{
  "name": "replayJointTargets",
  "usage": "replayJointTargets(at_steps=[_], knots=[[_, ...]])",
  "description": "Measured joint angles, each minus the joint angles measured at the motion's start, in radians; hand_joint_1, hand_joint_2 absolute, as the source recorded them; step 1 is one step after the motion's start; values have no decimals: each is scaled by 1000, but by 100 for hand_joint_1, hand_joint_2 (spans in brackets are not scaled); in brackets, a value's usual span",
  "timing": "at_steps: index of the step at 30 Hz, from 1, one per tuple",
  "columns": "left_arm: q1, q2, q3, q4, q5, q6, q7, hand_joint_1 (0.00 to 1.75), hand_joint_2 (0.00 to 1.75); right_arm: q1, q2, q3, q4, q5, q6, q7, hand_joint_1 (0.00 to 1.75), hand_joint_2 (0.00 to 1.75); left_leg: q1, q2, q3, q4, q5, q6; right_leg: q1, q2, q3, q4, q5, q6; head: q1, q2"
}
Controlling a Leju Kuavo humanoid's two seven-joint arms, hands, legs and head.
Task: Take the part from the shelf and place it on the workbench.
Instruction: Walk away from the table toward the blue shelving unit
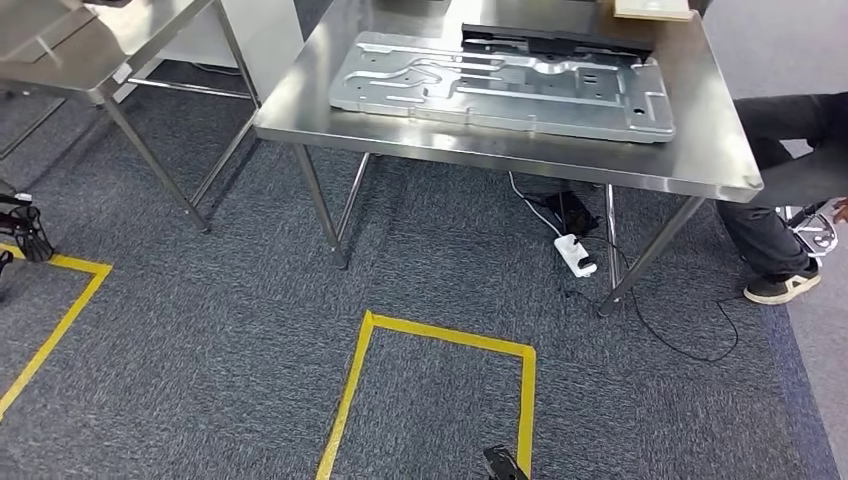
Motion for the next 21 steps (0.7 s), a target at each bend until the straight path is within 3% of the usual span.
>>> replayJointTargets(at_steps=[2, 4, 5, 6, 8, 10, 12, 14, 16, 18, 20, 21], knots=[[-1, -1, 0, 0, 3, 0, 1, 0, 0, 1, -2, 14, 0, 4, 6, 11, 0, 0, 3, -17, 2, -10, 12, 12, -1, 54, -36, 85, -55, 1, 3, 0], [-1, -2, 0, 0, 9, -1, 1, 0, 0, 4, -5, 27, 1, 5, 8, 17, 0, 0, 0, -38, -4, -9, 16, 21, 4, 77, -92, 210, -108, -1, 3, 0], [-1, -2, 0, 0, 11, -3, 2, 0, 0, 6, -7, 33, 2, 5, 7, 18, 0, 0, -2, -51, -5, -8, 17, 22, 6, 80, -110, 247, -113, -1, 3, 0], [0, -2, 0, 0, 13, -5, 3, 0, 0, 7, -9, 39, 3, 5, 7, 18, 0, 0, -3, -65, -6, -5, 17, 22, 6, 82, -111, 247, -99, -1, 3, 0], [0, -2, 0, 0, 15, -10, 4, 0, 0, 7, -12, 49, 4, 6, 6, 19, 0, 0, -4, -92, -8, 4, 15, 20, 5, 93, -65, 147, -32, -4, 3, 0], [-1, -2, 0, 0, 15, -12, 4, 0, 0, 5, -14, 58, 4, 9, 7, 16, 0, 0, -4, -116, -15, 18, 10, 15, 2, 132, -13, 31, 7, -9, 2, 0], [-1, -2, 0, 0, 13, -14, 4, 0, 0, 5, -15, 69, 4, 15, 11, 13, 0, 0, -1, -135, -27, 26, 9, 5, 2, 155, 1, -8, 5, -13, 2, 0], [-1, -1, 0, 0, 12, -16, 4, 0, 0, 5, -16, 84, 5, 24, 18, 14, 0, 0, 3, -151, -37, 25, 14, -7, 3, 138, 5, -16, 10, -23, 2, 0], [0, 1, 0, 0, 10, -18, 5, 0, 0, 2, -16, 100, 5, 33, 28, 17, 0, 0, 1, -120, -51, 45, 0, -19, -1, 117, 13, -27, 17, -35, -3, 0], [-1, 1, 0, 0, 10, -20, 6, 0, 0, 0, -17, 115, 5, 41, 37, 19, 0, 0, 6, -64, -96, 136, -52, -35, -3, 92, 17, -34, 20, -41, -10, 0], [-2, 1, 0, 0, 10, -23, 6, 0, 0, 2, -19, 130, 6, 49, 44, 22, 0, 0, 18, -42, -154, 250, -99, -50, -3, 63, 17, -34, 18, -41, -12, 0], [-2, 1, 0, 0, 10, -25, 6, 0, 0, 2, -20, 137, 7, 53, 46, 25, 0, 0, 23, -37, -165, 272, -99, -56, -4, 49, 18, -33, 16, -40, -12, 0]])
